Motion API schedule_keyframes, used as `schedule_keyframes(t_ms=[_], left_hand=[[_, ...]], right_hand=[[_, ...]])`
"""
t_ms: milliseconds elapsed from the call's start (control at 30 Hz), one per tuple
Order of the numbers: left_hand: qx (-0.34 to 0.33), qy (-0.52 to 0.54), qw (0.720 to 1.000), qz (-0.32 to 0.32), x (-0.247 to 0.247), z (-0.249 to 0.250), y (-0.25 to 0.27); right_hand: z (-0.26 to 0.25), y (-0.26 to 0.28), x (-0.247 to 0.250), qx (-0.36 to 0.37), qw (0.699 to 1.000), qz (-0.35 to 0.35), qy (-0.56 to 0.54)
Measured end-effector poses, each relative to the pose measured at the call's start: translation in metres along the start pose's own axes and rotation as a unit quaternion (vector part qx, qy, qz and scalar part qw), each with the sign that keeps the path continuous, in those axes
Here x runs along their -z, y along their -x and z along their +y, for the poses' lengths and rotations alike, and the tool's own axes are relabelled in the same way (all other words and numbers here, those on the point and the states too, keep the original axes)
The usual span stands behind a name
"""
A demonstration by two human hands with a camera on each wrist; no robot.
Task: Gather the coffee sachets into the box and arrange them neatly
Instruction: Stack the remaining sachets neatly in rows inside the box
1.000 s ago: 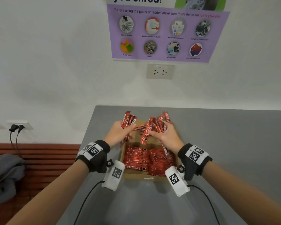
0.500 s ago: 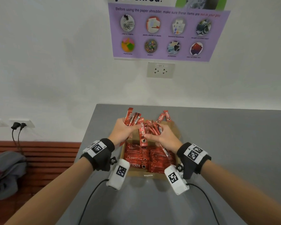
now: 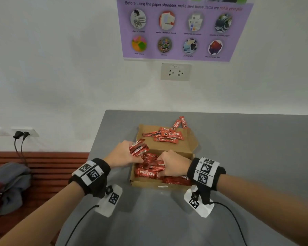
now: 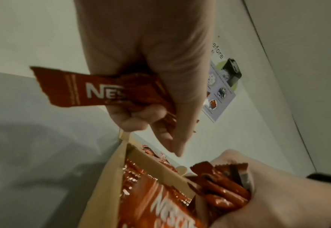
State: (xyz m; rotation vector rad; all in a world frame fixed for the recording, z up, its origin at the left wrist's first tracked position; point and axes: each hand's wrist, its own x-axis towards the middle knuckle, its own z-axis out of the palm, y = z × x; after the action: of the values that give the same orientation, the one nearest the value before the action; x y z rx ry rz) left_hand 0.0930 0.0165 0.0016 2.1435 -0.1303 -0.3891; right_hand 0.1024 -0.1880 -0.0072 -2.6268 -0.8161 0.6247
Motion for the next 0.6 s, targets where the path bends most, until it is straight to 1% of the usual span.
schedule_keyframes(t_ms=[100,167,233,267,333,400,600], left_hand=[[0.011,-0.016,0.999,0.031,-0.004,-0.007,0.001],[0.007,-0.032,0.999,0.025,-0.008,-0.009,0.002],[0.002,-0.072,0.997,0.03,-0.012,-0.01,0.002],[0.001,-0.098,0.994,0.047,-0.014,-0.011,0.001],[0.011,-0.138,0.985,0.101,-0.016,-0.015,-0.002],[0.023,-0.149,0.98,0.132,-0.018,-0.018,-0.005],[0.054,-0.194,0.971,0.128,-0.026,-0.025,-0.013]], right_hand=[[-0.006,-0.002,-0.004,0.015,0.996,-0.005,0.091],[-0.008,-0.003,-0.007,0.013,0.993,-0.002,0.117],[-0.011,-0.003,-0.01,0.011,0.991,-0.002,0.131],[-0.011,-0.003,-0.011,0.013,0.991,-0.002,0.137],[-0.012,-0.004,-0.013,0.017,0.989,-0.001,0.146],[-0.012,-0.004,-0.014,0.02,0.987,0.0,0.156],[-0.014,-0.003,-0.013,0.032,0.982,0.003,0.185]])
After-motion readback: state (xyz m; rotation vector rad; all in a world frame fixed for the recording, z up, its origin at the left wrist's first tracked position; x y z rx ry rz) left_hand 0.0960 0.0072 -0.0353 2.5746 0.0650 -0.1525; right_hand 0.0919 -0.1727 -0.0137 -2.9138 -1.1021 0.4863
